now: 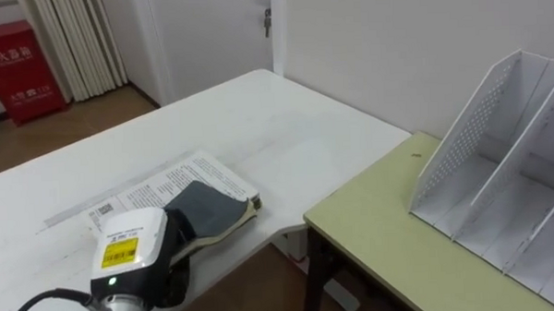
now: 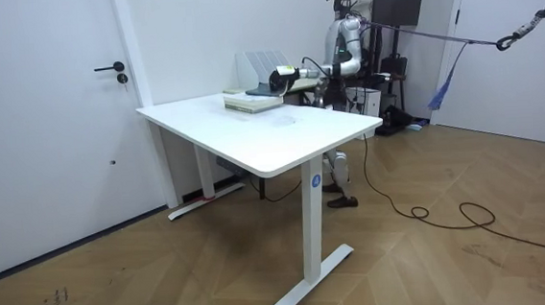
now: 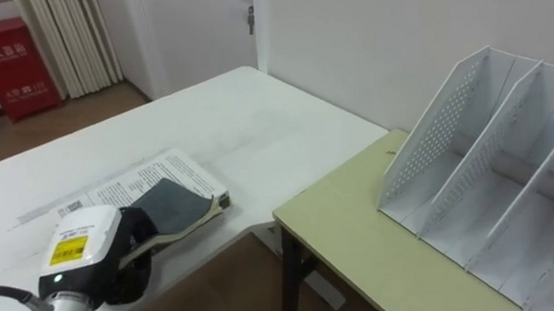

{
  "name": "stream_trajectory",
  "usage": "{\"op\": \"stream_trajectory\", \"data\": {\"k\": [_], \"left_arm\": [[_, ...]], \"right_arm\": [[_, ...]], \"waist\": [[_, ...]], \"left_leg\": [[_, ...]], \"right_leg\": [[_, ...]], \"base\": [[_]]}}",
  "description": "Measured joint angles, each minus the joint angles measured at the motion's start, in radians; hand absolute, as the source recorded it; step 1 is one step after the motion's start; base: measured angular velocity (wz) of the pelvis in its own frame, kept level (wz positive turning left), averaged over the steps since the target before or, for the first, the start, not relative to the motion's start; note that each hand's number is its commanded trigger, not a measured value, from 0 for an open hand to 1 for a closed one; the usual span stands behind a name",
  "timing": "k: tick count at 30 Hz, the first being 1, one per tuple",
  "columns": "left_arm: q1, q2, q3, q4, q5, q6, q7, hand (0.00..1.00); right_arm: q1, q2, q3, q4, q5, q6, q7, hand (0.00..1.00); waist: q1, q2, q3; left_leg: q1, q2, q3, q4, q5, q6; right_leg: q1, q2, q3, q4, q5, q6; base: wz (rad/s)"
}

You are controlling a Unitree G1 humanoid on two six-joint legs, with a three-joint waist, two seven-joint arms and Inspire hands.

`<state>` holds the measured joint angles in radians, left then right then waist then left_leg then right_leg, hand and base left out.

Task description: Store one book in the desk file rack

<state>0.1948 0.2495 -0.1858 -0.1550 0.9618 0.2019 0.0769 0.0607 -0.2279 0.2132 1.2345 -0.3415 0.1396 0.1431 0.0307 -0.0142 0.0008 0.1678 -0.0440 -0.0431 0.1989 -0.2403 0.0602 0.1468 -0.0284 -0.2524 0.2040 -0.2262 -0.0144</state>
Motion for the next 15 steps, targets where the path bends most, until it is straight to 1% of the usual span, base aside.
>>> {"op": "stream_trajectory", "data": {"k": [1, 4, 6, 7, 9, 10, 11, 12, 13, 14, 15], "left_arm": [[0.000, -0.006, 0.009, -0.003, -0.041, -0.013, -0.001, 1.00], [0.000, -0.005, 0.022, -0.040, -0.136, -0.021, -0.021, 1.00], [-0.001, -0.009, 0.036, -0.056, -0.239, -0.061, -0.026, 1.00], [-0.001, -0.009, 0.037, -0.061, -0.282, -0.073, -0.029, 1.00], [-0.001, -0.013, 0.037, -0.071, -0.428, -0.130, -0.029, 1.00], [-0.002, -0.015, 0.037, -0.075, -0.469, -0.140, -0.030, 1.00], [-0.002, -0.021, 0.029, -0.086, -0.548, -0.148, -0.036, 1.00], [-0.002, -0.031, 0.026, -0.095, -0.609, -0.161, -0.046, 1.00], [-0.003, -0.037, 0.025, -0.097, -0.634, -0.171, -0.048, 1.00], [-0.003, -0.044, 0.025, -0.098, -0.685, -0.193, -0.050, 1.00], [-0.002, -0.045, 0.025, -0.098, -0.743, -0.210, -0.052, 1.00]], "right_arm": [[0.000, 0.000, 0.000, -0.003, 0.000, -0.015, 0.001, 0.00], [0.006, 0.000, 0.000, -0.023, 0.000, -0.038, 0.006, 0.00], [0.007, 0.001, 0.001, -0.035, -0.022, -0.055, 0.013, 0.00], [0.006, 0.001, 0.001, -0.036, -0.028, -0.061, 0.013, 0.00], [0.007, -0.001, 0.005, -0.065, -0.059, -0.069, 0.013, 0.00], [0.007, -0.003, 0.011, -0.075, -0.062, -0.076, 0.013, 0.00], [0.008, -0.007, 0.022, -0.089, -0.077, -0.088, 0.015, 0.00], [0.008, -0.007, 0.022, -0.105, -0.095, -0.094, 0.018, 0.00], [0.008, -0.007, 0.022, -0.111, -0.098, -0.099, 0.020, 0.00], [0.008, -0.006, 0.022, -0.121, -0.107, -0.107, 0.021, 0.00], [0.008, -0.006, 0.022, -0.135, -0.116, -0.110, 0.022, 0.00]], "waist": [[0.000, 0.001, 0.0006], [-0.001, 0.003, 0.0017], [-0.001, 0.008, 0.0027], [-0.001, 0.009, 0.0032], [0.006, 0.016, 0.0004], [0.004, 0.018, 0.0005], [0.003, 0.020, -0.0011], [0.005, 0.025, -0.0008], [0.005, 0.024, 0.0003], [0.005, 0.020, 0.0026], [0.006, 0.018, 0.0053]], "left_leg": [[-0.001, 0.000, 0.002, 0.000, 0.000, 0.000], [-0.004, 0.000, 0.000, 0.000, 0.000, 0.000], [-0.009, 0.000, 0.002, -0.001, 0.000, 0.000], [-0.009, 0.000, 0.002, -0.001, 0.000, 0.000], [-0.022, 0.002, 0.015, -0.002, 0.000, 0.000], [-0.026, 0.002, 0.016, -0.001, 0.000, 0.000], [-0.035, 0.003, 0.016, 0.002, 0.000, 0.000], [-0.040, 0.004, 0.016, 0.005, 0.000, 0.000], [-0.043, 0.006, 0.017, 0.005, 0.000, 0.000], [-0.048, 0.008, 0.020, 0.005, 0.000, 0.000], [-0.050, 0.012, 0.036, 0.005, 0.000, 0.000]], "right_leg": [[-0.001, -0.001, -0.001, 0.000, 0.000, 0.000], [-0.003, -0.001, -0.002, -0.002, 0.001, 0.001], [-0.007, 0.000, 0.001, -0.001, 0.001, 0.001], [-0.007, 0.000, 0.001, -0.001, 0.001, 0.001], [-0.027, 0.000, 0.006, 0.004, 0.002, -0.001], [-0.032, 0.000, 0.006, 0.005, 0.003, -0.001], [-0.044, 0.000, 0.006, 0.017, 0.004, -0.002], [-0.054, -0.001, 0.007, 0.028, 0.004, -0.003], [-0.061, -0.001, 0.008, 0.032, 0.005, -0.004], [-0.065, 0.002, 0.012, 0.034, 0.006, -0.005], [-0.068, 0.005, 0.018, 0.034, 0.008, -0.009]], "base": [[0.03], [0.00], [0.00], [-0.05], [-0.07], [-0.06], [-0.05], [-0.08], [-0.10], [-0.16], [-0.17]]}}
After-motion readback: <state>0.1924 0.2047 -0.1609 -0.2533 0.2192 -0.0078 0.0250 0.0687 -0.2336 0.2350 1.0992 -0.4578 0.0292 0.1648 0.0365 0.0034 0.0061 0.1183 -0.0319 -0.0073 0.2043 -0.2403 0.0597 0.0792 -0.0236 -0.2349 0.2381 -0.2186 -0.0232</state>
